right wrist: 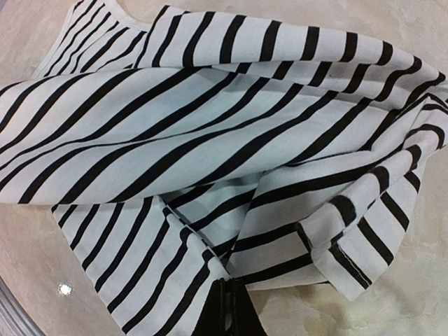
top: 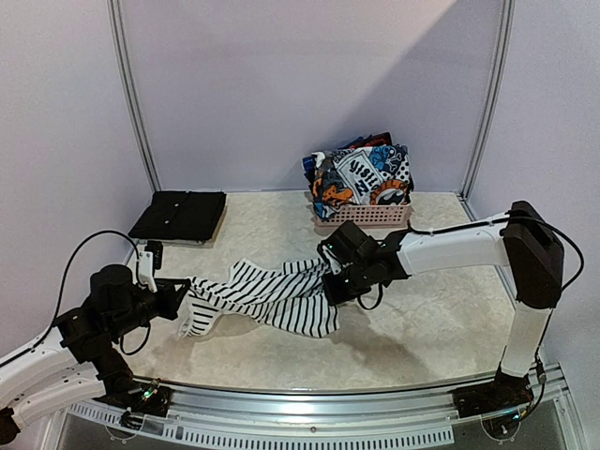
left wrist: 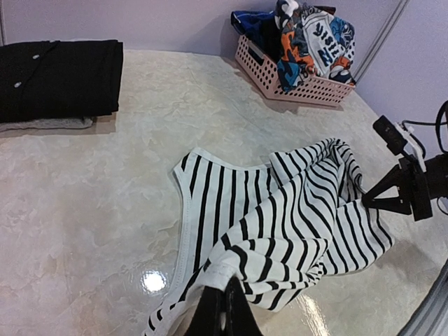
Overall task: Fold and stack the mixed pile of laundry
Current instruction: Flatten out the crumpled tank top at the center of the board.
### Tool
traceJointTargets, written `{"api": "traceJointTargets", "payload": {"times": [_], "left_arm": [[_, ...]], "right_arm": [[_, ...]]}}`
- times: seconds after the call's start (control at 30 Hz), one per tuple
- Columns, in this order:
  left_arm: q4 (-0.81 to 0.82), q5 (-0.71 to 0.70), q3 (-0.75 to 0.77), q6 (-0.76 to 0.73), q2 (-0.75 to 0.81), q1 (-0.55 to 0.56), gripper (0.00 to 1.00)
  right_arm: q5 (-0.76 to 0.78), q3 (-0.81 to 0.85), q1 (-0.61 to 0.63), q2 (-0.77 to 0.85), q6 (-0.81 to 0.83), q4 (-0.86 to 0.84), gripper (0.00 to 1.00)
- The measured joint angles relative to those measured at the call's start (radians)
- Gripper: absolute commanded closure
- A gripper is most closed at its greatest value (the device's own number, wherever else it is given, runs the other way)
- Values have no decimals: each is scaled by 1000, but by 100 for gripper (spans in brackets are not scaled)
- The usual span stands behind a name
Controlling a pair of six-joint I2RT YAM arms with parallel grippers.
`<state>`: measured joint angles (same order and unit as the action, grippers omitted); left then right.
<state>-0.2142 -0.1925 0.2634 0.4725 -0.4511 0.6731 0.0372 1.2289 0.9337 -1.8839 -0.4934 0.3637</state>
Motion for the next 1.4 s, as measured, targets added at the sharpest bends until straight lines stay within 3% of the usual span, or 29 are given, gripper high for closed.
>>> {"api": "traceJointTargets", "payload": {"times": [0.27,0.9,1.4], "left_arm": [[-9,6,26,0,-3,0,100],[-63,8,327,-57,-28,0,100],[-113,85,774,-196,-206,0,100]], "right_arm": [[32,-2,21,100,8,82,100],[89,116,22,446,134,277,100],[-102,294,22,648,369,280,100]]}}
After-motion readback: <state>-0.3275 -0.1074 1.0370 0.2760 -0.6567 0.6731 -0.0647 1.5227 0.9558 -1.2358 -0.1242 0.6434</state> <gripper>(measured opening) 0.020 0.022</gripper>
